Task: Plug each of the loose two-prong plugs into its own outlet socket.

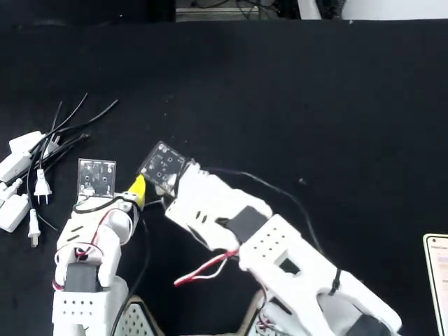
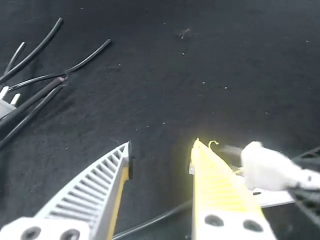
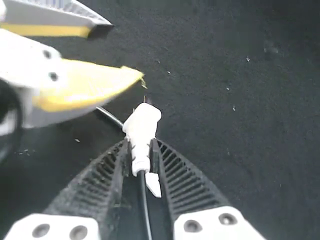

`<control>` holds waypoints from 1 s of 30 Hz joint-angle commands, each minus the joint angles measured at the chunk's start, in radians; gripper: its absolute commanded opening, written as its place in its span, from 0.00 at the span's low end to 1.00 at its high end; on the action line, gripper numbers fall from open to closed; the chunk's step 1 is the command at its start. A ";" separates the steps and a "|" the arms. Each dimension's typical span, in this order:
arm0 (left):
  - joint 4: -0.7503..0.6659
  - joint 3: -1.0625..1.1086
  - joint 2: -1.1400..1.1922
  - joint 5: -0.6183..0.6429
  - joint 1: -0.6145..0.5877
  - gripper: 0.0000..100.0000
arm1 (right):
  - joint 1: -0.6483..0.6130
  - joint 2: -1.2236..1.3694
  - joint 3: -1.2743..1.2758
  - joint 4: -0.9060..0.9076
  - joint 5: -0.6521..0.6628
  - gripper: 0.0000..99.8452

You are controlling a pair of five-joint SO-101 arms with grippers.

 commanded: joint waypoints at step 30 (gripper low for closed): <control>0.138 -0.059 -0.005 -0.008 -0.015 0.20 | 0.186 0.980 -1.320 1.126 -0.170 0.01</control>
